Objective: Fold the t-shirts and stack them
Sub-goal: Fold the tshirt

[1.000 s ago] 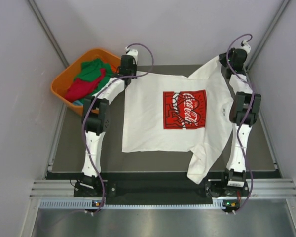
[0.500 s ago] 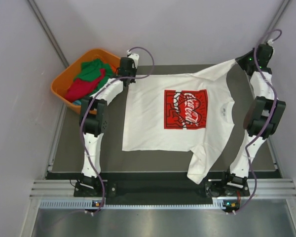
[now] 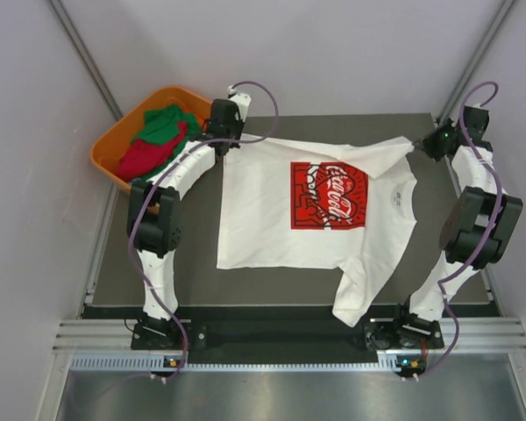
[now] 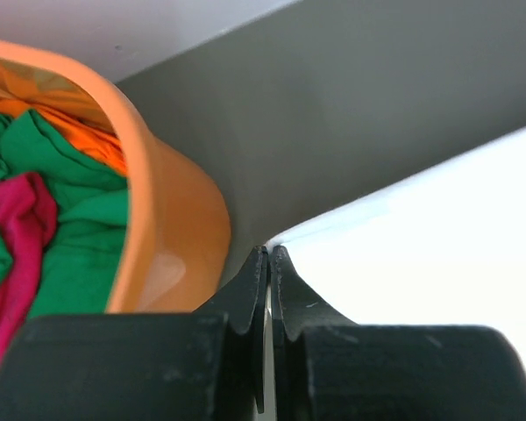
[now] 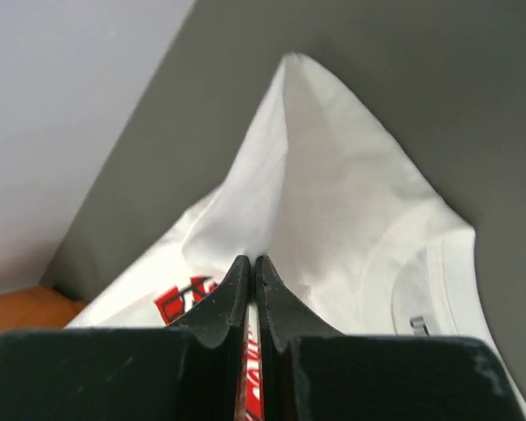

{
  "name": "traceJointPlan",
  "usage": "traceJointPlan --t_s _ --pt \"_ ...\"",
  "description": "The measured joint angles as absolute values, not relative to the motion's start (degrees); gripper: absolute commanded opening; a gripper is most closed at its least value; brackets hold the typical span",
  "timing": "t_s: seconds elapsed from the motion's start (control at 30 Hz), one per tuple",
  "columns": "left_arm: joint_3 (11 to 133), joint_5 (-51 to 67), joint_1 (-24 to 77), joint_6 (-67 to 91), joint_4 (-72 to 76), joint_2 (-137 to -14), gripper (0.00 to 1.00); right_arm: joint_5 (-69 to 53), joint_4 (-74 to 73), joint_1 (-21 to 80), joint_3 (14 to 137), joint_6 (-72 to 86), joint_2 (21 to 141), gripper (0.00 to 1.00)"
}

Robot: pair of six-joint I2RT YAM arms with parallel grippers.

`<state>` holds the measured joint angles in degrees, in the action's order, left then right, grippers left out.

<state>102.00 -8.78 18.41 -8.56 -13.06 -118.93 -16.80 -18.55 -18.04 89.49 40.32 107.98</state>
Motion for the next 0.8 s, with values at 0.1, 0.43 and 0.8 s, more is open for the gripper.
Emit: traceJointPlan --t_s 0.1,0.43,0.8 --pt "98.9 -10.0 19.7 -9.1 -13.6 -117.4 0.0 -17.0 -21.2 -18.2 85.7 40.1 105.4 0.0" --pt "92.6 -14.2 21.1 -9.9 -16.4 -116.4 0.0 -16.4 -28.4 -20.7 78.3 38.5 95.3 0.0" --pt "88.6 -20.3 23.3 -11.2 -17.4 -115.7 0.0 -15.7 -30.3 -22.7 67.5 37.3 92.6 0.0"
